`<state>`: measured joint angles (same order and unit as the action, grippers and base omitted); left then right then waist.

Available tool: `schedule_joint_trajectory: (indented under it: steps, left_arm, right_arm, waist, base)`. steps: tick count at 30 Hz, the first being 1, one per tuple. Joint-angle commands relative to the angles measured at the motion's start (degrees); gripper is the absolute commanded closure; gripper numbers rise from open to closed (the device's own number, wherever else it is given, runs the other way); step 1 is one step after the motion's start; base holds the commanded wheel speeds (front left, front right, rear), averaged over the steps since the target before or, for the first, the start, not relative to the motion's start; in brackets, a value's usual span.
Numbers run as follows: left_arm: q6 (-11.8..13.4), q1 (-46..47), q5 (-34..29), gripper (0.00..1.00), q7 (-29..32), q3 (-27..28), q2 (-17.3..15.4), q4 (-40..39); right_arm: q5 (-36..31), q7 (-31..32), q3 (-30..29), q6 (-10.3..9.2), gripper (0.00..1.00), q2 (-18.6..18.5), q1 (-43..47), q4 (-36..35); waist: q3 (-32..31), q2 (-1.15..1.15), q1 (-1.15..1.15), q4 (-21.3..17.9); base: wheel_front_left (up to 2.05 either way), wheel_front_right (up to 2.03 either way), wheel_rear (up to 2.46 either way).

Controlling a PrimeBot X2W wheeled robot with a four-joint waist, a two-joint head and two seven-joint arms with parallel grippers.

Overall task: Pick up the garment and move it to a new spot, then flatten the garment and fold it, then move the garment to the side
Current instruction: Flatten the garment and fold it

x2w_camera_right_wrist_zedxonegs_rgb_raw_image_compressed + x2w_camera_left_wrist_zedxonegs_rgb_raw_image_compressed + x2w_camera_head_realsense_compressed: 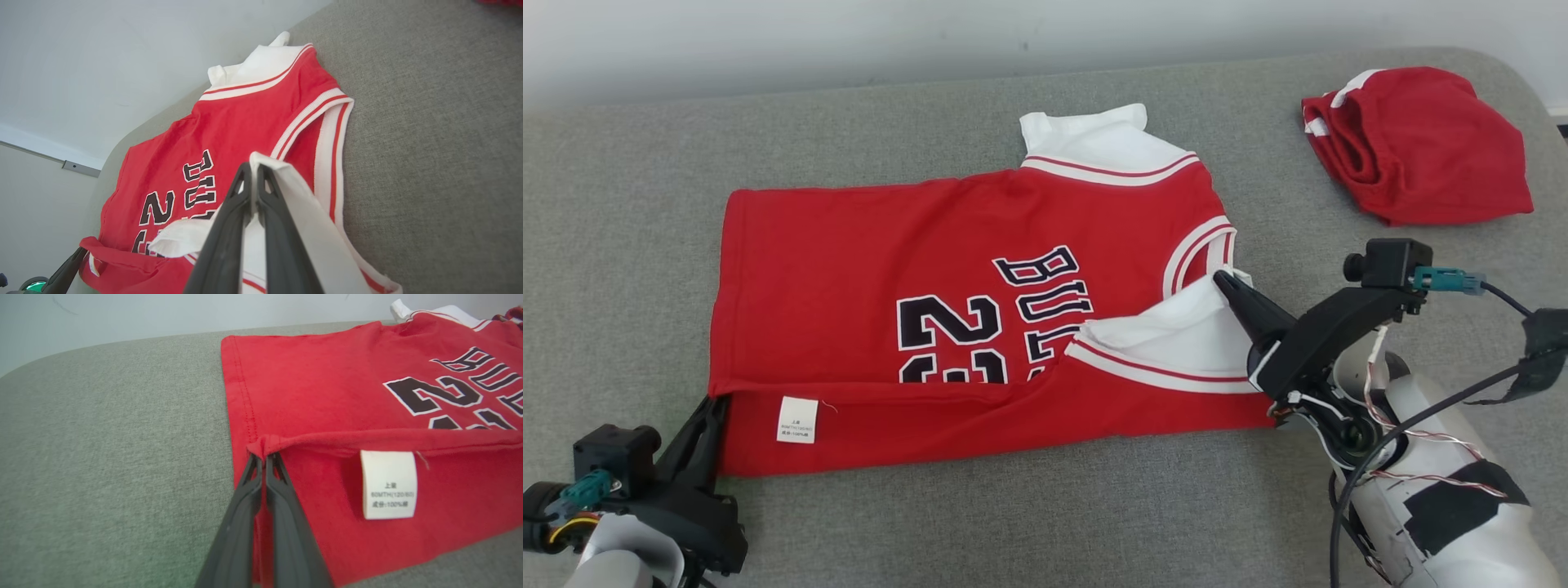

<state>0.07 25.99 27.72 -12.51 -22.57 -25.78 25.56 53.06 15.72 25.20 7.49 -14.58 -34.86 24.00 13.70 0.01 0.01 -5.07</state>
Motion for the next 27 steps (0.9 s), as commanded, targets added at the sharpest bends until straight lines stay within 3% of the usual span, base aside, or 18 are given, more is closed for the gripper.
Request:
schedule_joint_trajectory:
  steps: [1,2,3,9,18,27]
  left_arm:
    - [0.12,0.76,-0.74,0.96,-0.63,-0.02,0.10,1.54]
    - [0.33,1.04,-1.00,0.22,-0.95,-0.04,0.23,1.88]
    - [0.41,1.14,-0.81,0.00,-1.22,0.07,0.52,2.30]
    - [0.75,-1.08,-0.94,0.00,-2.39,1.00,1.67,3.02]
    - [2.53,-7.86,-1.93,0.00,-2.75,3.79,3.86,-3.22]
    - [1.77,-12.21,-2.33,0.00,-2.77,6.32,4.64,-4.22]
  right_arm:
    - [0.23,-1.72,1.34,-0.01,0.00,0.18,-0.96,0.84]
    - [0.49,-2.47,1.96,-0.01,0.00,0.06,-1.14,1.22]
    - [0.44,-3.37,2.64,-0.01,0.00,-0.27,-1.42,1.40]
    - [0.28,-9.37,5.80,0.00,0.00,-3.01,-0.09,1.60]
    - [-0.97,-14.95,8.47,-0.01,0.00,-8.12,5.60,-1.44]
    - [-6.84,-13.27,10.44,-0.01,0.00,-12.00,12.04,-6.39]
  waist:
    - [0.07,-0.01,-0.01,-0.05]
    - [0.05,-0.01,-0.01,-0.07]
    - [0.01,-0.01,-0.01,-0.06]
    - [-1.30,-0.01,-0.01,0.39]
    - [-3.56,-0.01,-0.01,1.43]
    - [-4.39,-0.01,-0.01,0.81]
  base:
    - [0.00,0.00,0.00]
    - [0.00,0.00,0.00]
    - [0.00,0.00,0.00]
    - [0.00,0.00,0.00]
    - [0.00,0.00,0.00]
    - [0.00,0.00,0.00]
